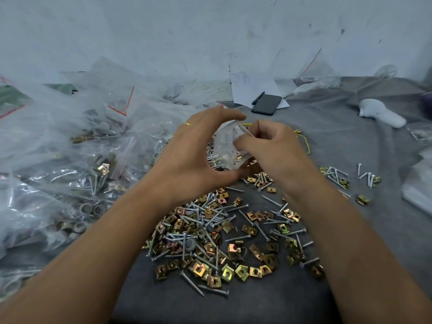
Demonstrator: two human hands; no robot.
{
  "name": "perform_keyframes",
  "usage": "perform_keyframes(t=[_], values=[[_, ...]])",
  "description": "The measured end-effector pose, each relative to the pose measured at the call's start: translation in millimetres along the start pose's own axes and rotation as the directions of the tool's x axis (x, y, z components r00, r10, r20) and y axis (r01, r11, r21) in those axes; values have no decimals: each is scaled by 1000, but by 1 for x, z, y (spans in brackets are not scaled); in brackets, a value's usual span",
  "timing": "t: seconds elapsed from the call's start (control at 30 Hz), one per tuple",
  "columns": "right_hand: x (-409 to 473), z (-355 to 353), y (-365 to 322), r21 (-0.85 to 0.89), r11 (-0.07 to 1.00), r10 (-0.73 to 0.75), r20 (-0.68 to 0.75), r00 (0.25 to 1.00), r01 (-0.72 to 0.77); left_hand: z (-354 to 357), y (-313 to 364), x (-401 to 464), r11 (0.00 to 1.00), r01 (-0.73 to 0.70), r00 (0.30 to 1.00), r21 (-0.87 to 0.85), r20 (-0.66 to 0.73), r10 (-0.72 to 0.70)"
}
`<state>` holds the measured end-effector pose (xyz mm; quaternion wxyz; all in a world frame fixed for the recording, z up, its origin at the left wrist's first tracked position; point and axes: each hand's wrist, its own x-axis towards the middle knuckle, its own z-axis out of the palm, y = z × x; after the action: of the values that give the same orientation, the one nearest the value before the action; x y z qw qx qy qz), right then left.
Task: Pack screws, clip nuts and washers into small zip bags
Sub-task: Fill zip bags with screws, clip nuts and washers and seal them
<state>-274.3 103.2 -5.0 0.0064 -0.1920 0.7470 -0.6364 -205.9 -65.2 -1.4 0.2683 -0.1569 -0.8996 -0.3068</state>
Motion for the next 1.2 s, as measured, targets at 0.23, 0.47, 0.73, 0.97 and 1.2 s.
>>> perform_keyframes(t=[0.23, 0.47, 0.73, 0.97, 1.2], values=[[1, -1, -1, 16, 1000, 24, -6, 1000, -24, -4, 1, 2, 988, -139, 990, 73, -15, 140], [3, 4, 5, -82, 996, -51, -114, 992, 41, -8, -2, 1, 954, -173, 984, 244, 1, 178], [2, 3, 2, -160, 986, -52, 22, 998, 55, -7, 3, 2, 935, -243, 968, 260, 8, 249], [-2, 1, -8, -2, 994, -106, 125, 986, 107, -5, 10, 4, 900, -301, 953, 314, 63, 297], [-1, -3, -10, 26, 999, -32, 182, 983, 28, -11, 8, 2, 922, -250, 968, 294, 55, 245]])
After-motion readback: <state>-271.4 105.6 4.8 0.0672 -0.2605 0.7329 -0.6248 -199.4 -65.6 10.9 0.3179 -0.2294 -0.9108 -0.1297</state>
